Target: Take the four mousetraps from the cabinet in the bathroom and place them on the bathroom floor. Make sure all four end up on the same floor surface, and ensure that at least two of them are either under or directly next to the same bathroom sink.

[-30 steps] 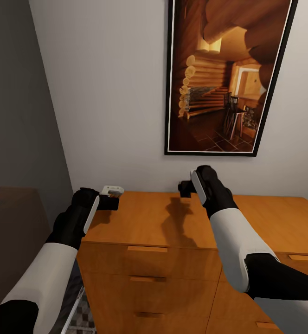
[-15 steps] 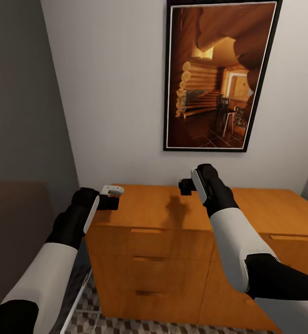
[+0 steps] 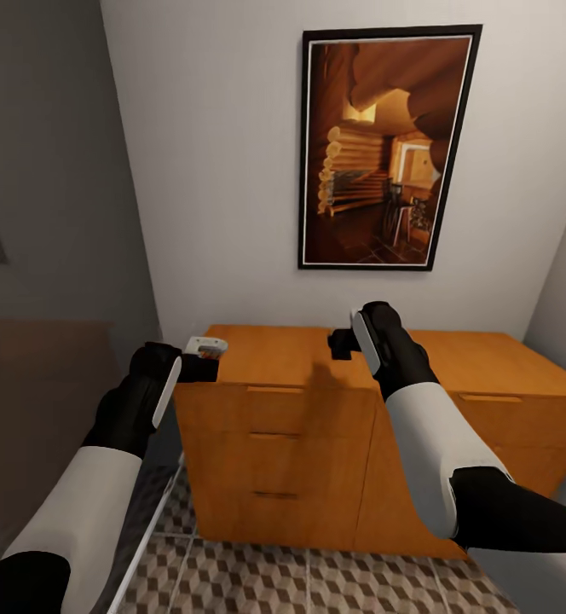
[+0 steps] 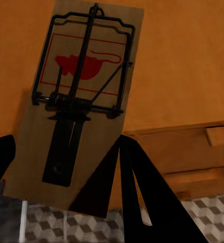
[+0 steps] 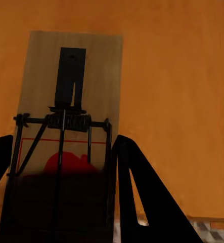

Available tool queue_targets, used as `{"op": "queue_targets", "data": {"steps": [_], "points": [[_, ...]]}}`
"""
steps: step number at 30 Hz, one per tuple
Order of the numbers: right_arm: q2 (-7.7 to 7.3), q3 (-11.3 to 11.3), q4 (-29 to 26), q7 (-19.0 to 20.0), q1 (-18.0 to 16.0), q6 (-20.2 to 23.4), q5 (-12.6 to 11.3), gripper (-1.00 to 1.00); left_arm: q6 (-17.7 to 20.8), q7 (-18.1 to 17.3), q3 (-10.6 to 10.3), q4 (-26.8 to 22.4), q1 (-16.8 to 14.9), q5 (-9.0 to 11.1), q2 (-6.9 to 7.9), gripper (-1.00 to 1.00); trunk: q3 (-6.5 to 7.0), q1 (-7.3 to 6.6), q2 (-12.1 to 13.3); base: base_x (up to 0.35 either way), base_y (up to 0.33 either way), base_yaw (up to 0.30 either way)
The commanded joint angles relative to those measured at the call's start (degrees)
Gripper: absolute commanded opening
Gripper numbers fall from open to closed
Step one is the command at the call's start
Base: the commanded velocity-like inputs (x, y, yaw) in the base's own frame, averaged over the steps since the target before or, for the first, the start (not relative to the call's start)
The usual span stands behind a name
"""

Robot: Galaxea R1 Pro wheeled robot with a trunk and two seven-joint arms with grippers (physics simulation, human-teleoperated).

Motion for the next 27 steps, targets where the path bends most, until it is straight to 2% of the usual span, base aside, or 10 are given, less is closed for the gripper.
{"op": "queue_targets", "data": {"steps": [1,22,27], "points": [[0.06,-0.2,0.0,-0.2,0.0,0.2,-0.2,-1.0,0.2,-0.5,0.0,-0.1,0.0,-0.7,0.0,-1.0,-0.07,-0.04,0.0,-0.346,0.0,0.0],[0.06,-0.2,0.8,-0.2,0.3,0.2,-0.4,-1.0,0.2,-0.5,0.0,0.5,0.0,-0.5,0.03,-1.0,-0.07,-0.04,0.0,-0.346,0.0,0.0],[0.06,-0.2,0.8,-0.1,2.2,0.2,-0.4,-1.0,0.2,-0.5,0.0,0.8,0.0,-0.5,0.05,-1.0,-0.07,-0.04,0.0,-0.348,0.0,0.0]]}}
